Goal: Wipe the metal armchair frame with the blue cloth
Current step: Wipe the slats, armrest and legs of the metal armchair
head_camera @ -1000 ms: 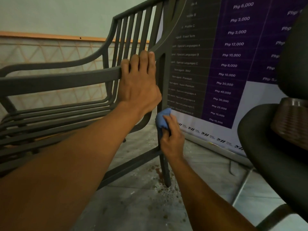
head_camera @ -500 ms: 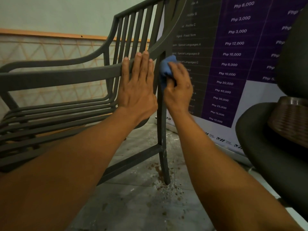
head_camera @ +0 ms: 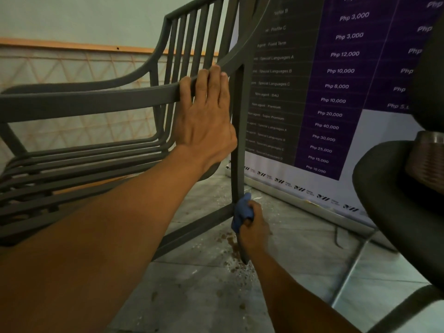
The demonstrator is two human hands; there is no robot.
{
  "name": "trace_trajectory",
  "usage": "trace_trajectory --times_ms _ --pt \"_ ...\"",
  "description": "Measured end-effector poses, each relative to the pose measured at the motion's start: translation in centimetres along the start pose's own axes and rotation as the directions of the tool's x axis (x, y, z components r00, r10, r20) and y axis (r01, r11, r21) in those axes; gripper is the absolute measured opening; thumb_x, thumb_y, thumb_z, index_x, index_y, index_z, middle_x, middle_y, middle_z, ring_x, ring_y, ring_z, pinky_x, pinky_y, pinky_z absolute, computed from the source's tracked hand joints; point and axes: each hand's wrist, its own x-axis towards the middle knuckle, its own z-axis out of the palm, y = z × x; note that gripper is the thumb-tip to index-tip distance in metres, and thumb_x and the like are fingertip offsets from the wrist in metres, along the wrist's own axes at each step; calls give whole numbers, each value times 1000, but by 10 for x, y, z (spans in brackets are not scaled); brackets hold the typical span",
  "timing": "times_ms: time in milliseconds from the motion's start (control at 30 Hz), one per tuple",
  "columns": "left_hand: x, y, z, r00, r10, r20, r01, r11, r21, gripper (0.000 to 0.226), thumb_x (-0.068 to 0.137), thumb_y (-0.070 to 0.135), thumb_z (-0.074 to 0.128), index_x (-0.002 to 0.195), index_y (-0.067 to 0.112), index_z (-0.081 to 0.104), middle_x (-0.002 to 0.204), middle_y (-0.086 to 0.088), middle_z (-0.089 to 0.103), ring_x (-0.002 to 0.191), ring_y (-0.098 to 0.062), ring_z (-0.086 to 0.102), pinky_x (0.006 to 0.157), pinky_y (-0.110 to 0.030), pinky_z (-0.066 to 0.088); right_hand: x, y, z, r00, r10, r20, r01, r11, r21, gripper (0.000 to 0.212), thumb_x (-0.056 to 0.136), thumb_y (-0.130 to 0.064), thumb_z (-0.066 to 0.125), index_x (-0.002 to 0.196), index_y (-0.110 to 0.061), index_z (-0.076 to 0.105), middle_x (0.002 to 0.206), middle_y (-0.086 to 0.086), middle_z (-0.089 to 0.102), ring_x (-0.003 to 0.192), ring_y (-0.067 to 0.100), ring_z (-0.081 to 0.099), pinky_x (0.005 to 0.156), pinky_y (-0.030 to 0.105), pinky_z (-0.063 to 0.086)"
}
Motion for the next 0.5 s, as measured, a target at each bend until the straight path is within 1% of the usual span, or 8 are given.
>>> trace_trajectory --times_ms 67,133,200,267,333,367,433,500 --pt "3 0 -3 1000 -6 16 6 1000 -22 75 80 38 30 145 1 17 152 -19 27 135 -38 29 110 -57 22 2 16 2 995 99 32 -98 995 -36 31 89 -9 50 115 -26 50 82 -5 54 79 20 59 60 22 41" --pt "6 0 -6 1000 -8 27 9 999 -39 76 79 37 26 145 2 17 151 -20 29 132 -39 32 108 -58 23 1 31 1 975 218 41 -215 974 -68 26 90 -10 50 114 -20 53 85 1 56 85 25 60 68 29 45" --pt "5 0 -8 1000 -7 19 8 998 -68 76 79 36 29 145 2 16 151 -21 28 133 -39 31 109 -58 22 -2 40 1 957 290 -8 -290 955 -55 26 90 -13 49 115 -19 53 90 3 58 89 26 61 72 32 47" --pt "1 2 -7 1000 6 1 -6 994 -108 76 80 35 32 147 4 14 153 -20 24 138 -37 25 111 -58 17 -3 40 6 960 241 -146 -240 970 21 35 89 -13 50 122 -24 49 97 -2 57 90 19 59 71 28 44" --pt "-11 7 -1 999 43 -16 -45 992 -115 74 82 36 26 148 6 10 157 -18 17 144 -34 16 114 -58 7 -1 29 19 948 115 -297 -86 990 109 41 90 -8 51 128 -22 46 107 -6 53 94 11 51 77 21 38" --pt "-20 13 4 997 74 -17 -76 990 -122 73 83 35 23 149 6 9 158 -17 14 146 -33 12 115 -57 2 0 26 27 935 47 -352 -1 992 130 40 90 -5 51 128 -18 47 111 -2 53 96 10 49 79 18 36" --pt "-40 26 16 987 160 -3 -158 972 -172 72 84 32 26 149 7 8 159 -17 14 146 -32 11 115 -55 0 -1 23 41 922 -4 -386 62 988 138 38 92 -4 49 129 -10 49 118 11 58 99 13 50 81 19 37" --pt "-66 38 30 970 238 48 -218 941 -258 72 83 30 29 149 7 11 158 -16 18 146 -31 14 117 -54 6 0 42 48 940 6 -341 40 991 127 40 94 -9 49 133 -11 46 126 15 58 106 22 57 85 27 40"
